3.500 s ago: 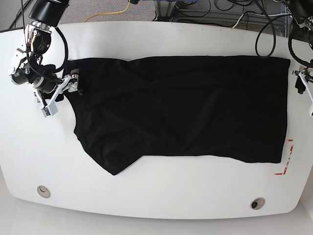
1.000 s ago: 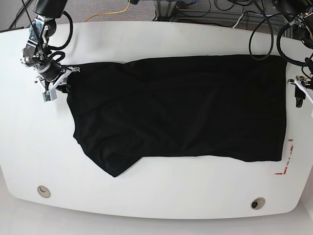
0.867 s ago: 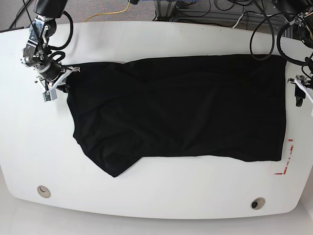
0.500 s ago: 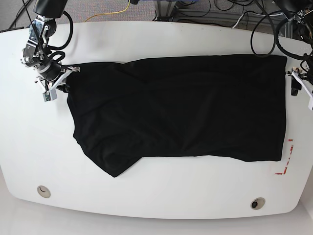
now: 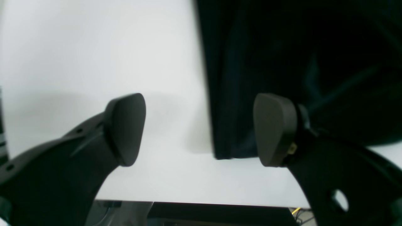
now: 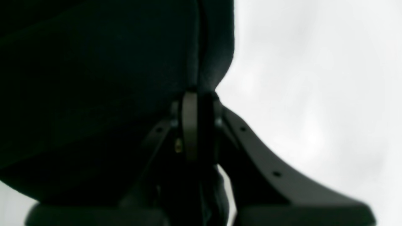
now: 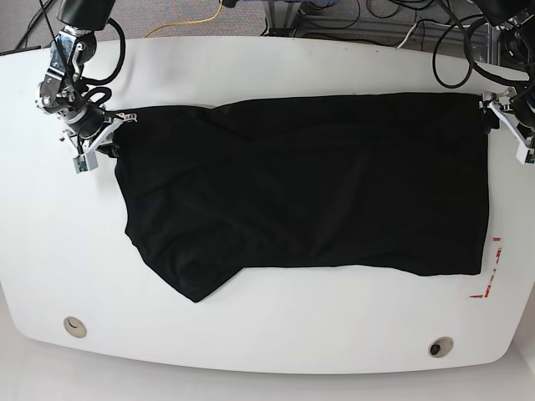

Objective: Layout the t-shirt on the table in an organized manner, then fold the t-shirt properly
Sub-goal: 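Regrasp the shirt edge with the left gripper, holding it taut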

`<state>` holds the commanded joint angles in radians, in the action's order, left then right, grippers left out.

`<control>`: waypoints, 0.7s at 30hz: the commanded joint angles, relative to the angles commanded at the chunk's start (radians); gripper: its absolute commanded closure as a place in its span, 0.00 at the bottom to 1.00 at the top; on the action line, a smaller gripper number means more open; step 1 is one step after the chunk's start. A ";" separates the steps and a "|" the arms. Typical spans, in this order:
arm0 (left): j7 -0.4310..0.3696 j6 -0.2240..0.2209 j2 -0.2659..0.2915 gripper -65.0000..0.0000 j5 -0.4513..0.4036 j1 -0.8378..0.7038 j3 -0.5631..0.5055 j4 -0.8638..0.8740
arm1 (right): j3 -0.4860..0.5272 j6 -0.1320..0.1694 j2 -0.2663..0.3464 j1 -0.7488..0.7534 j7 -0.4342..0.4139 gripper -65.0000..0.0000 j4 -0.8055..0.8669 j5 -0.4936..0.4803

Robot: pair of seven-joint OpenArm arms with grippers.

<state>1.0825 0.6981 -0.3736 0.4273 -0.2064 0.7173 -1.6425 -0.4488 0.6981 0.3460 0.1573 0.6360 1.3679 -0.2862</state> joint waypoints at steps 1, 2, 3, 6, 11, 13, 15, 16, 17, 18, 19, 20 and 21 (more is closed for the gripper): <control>0.000 0.000 0.002 0.22 0.000 -0.003 -0.009 0.000 | 0.000 0.000 0.000 0.000 0.000 1.00 0.000 0.000; 0.000 0.000 0.002 0.22 0.000 -0.003 -0.014 0.000 | 0.000 0.000 0.000 0.000 0.000 1.00 0.000 0.000; 0.000 0.000 0.003 0.22 -0.002 -0.005 -0.021 0.002 | 0.000 0.000 0.000 0.000 0.000 1.00 0.000 0.000; -0.003 0.000 0.021 0.22 -0.006 -0.015 -0.035 0.015 | 0.000 0.000 0.000 0.000 0.000 1.00 0.000 -0.002; -0.005 0.000 0.029 0.22 -0.008 -0.021 -0.040 0.023 | 0.000 0.000 0.000 0.000 0.000 1.00 0.000 -0.002; -0.005 0.000 0.029 0.22 -0.009 -0.023 -0.040 0.023 | 0.000 0.000 0.000 0.000 0.000 1.00 0.002 -0.002; -0.005 0.000 0.031 0.22 -0.014 -0.023 -0.040 0.028 | 0.000 0.000 0.000 0.000 0.000 1.00 0.002 -0.002; -0.005 0.000 0.031 0.22 -0.023 -0.023 -0.040 0.032 | 0.000 0.000 0.000 0.000 0.000 1.00 0.002 -0.002; -0.005 0.000 0.031 0.22 -0.031 -0.023 -0.040 0.035 | 0.000 0.000 0.000 0.000 0.000 1.00 0.002 -0.002; -0.006 0.000 0.031 0.22 -0.048 -0.023 -0.040 0.041 | 0.000 0.000 0.000 0.000 0.000 1.00 0.002 -0.002; -0.011 0.000 0.031 0.22 -0.058 -0.023 -0.040 0.043 | 0.000 0.000 0.000 0.000 0.000 1.00 0.002 -0.002; -0.020 0.000 0.031 0.22 -0.069 -0.023 -0.040 0.043 | 0.000 0.000 0.000 0.000 0.000 1.00 0.002 -0.002; -0.032 0.000 0.031 0.22 -0.080 -0.023 -0.040 0.043 | 0.000 0.000 0.000 0.000 0.000 1.00 0.002 -0.002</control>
<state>1.0503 0.6981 -0.3429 0.3475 -0.2294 0.6774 -1.5996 -0.4488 0.6981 0.3460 0.1573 0.6360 1.3694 -0.2877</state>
